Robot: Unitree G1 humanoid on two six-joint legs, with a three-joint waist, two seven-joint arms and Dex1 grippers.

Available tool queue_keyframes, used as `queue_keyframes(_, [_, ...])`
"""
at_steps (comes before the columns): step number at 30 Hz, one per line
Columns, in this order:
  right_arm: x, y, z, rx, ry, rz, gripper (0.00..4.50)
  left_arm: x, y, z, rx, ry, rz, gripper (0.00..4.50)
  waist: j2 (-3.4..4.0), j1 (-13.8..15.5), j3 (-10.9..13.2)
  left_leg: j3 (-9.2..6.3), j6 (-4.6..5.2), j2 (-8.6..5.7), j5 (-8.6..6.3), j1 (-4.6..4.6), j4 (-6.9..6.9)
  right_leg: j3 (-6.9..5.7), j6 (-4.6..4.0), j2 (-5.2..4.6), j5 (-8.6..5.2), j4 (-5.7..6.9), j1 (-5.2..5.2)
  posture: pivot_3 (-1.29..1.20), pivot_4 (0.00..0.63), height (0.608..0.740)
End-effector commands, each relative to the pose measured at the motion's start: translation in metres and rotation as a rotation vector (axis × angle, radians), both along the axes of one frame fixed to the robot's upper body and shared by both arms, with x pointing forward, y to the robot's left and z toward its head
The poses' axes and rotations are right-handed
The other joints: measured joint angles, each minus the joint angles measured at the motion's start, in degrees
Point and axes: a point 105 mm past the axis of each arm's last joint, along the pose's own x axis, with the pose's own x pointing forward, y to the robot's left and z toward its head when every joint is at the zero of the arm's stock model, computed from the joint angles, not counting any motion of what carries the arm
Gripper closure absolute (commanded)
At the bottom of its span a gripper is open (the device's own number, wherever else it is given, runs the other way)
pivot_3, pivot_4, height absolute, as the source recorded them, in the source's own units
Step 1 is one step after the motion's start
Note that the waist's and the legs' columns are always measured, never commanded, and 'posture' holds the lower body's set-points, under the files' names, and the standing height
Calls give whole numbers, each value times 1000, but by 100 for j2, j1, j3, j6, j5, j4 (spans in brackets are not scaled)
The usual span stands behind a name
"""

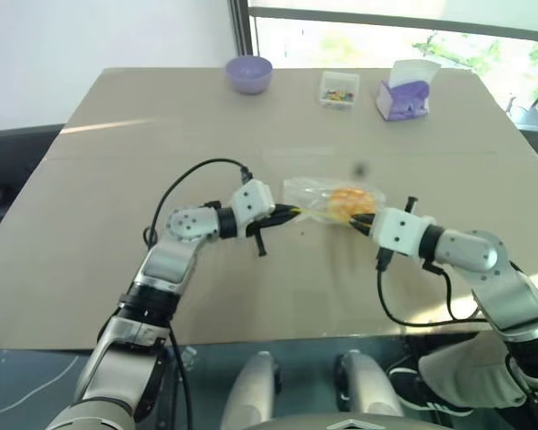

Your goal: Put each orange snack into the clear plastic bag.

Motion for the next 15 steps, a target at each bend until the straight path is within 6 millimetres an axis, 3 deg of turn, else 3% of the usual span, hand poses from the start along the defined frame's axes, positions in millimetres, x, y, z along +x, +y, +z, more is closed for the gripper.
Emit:
queue_keyframes(1, [9, -34, 10, -33, -59, -131, 4473, 13, 30, 16, -7, -54, 122, 4500, 0, 0, 0, 0, 0, 0, 0, 0, 0, 0, 0, 0, 0, 0, 0, 0, 150, 737])
queue_keyframes(15, [4, -64, -2, -80, -49, -212, 4473, 12, 27, 18, -21, -59, 112, 4500, 0, 3, 0, 0, 0, 0, 0, 0, 0, 0, 0, 0, 0, 0, 0, 0, 150, 737])
